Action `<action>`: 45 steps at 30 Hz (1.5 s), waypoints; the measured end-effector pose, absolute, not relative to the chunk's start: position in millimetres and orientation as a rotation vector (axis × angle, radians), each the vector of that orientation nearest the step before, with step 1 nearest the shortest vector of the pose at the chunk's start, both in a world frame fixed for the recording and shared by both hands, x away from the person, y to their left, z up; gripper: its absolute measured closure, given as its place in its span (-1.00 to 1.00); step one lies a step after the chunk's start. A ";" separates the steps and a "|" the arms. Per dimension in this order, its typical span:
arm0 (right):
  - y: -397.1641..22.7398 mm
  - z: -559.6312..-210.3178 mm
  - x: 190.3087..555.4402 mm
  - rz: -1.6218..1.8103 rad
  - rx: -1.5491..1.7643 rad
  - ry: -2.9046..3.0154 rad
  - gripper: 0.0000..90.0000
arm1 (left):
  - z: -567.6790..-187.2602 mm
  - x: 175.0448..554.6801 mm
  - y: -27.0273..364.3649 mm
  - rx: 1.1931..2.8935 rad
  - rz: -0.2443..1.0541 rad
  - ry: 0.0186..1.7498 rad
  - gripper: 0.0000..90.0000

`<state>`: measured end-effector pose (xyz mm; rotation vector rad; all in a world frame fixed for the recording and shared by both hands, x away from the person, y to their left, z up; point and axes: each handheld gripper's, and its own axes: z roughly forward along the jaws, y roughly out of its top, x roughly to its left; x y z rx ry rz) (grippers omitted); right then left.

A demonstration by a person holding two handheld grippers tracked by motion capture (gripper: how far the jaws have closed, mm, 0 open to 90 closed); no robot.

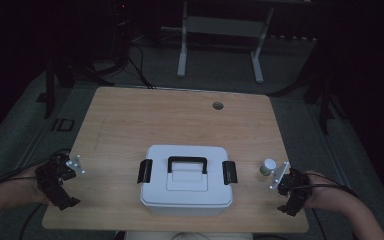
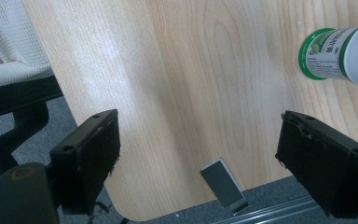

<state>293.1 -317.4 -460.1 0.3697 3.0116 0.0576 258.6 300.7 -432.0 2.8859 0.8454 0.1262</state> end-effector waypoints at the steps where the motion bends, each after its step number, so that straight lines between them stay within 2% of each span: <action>1: -316.6 -459.9 292.7 0.067 0.371 3.015 -0.71 | -427.4 260.9 295.4 2.887 0.131 0.824 -0.86; 24: -313.7 -458.1 293.8 0.059 0.361 3.015 -0.71 | -378.7 292.9 214.0 2.932 0.084 0.543 -0.86; 25: -313.8 -458.5 293.8 0.060 0.362 3.013 -0.71 | -374.1 295.2 206.6 2.941 0.084 0.519 -0.80; 45: -316.2 -458.5 291.7 0.069 0.380 3.023 -0.71 | -347.9 314.2 143.7 2.982 0.076 0.318 -0.79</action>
